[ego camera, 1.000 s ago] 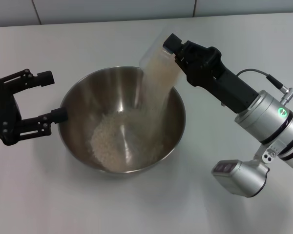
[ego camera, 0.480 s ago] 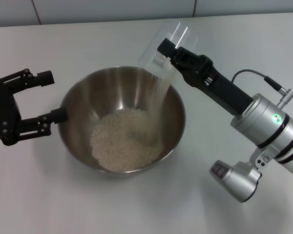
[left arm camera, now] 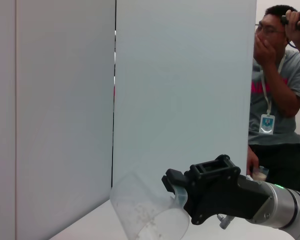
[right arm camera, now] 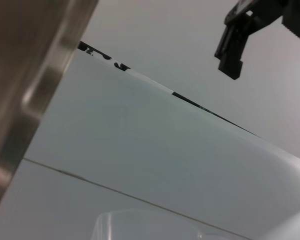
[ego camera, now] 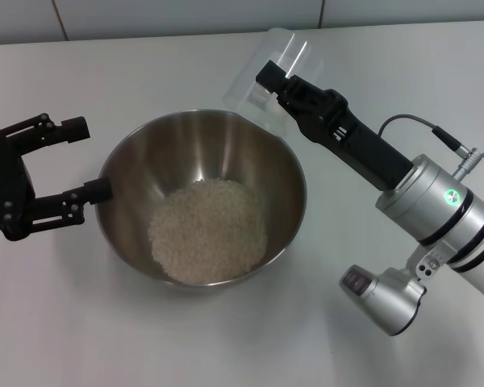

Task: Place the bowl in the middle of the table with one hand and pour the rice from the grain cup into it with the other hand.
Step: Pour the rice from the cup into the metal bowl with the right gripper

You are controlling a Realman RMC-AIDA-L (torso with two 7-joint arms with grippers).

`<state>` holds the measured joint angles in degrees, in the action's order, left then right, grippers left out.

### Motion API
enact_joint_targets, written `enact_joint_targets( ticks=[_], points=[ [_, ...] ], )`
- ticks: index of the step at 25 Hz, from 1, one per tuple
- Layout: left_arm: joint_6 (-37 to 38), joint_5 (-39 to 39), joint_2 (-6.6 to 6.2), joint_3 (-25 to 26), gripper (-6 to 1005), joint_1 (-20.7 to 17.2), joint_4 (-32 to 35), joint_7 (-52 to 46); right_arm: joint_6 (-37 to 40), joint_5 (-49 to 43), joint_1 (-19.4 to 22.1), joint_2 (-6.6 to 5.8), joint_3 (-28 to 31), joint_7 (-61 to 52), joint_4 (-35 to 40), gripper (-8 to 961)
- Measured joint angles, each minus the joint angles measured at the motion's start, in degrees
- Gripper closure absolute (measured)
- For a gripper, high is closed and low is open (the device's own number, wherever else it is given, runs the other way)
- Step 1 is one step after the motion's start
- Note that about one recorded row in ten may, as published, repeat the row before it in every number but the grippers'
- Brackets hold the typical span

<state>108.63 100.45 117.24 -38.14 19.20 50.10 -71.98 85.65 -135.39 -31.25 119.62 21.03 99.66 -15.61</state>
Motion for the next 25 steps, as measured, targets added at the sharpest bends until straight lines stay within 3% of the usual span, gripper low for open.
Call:
enact_joint_targets(
  ticks=[9, 19, 25],
  points=[
    [0.09, 0.0, -0.07, 0.51, 187, 0.03, -0.05, 0.01, -0.08, 0.5, 1.74, 0.0, 0.96, -7.53, -3.05, 935],
    [0.34, -0.04, 0.06, 0.95, 186, -0.37, -0.13, -0.01, -4.04, 8.79, 5.04, 0.02, 1.73, -24.16, -10.03, 934],
    [0.35, -0.19, 0.23, 1.32, 187, -0.56, -0.11, -0.01, -3.98, 9.46, 8.31, -0.12, 4.22, -39.77, -14.54, 934]
  ],
)
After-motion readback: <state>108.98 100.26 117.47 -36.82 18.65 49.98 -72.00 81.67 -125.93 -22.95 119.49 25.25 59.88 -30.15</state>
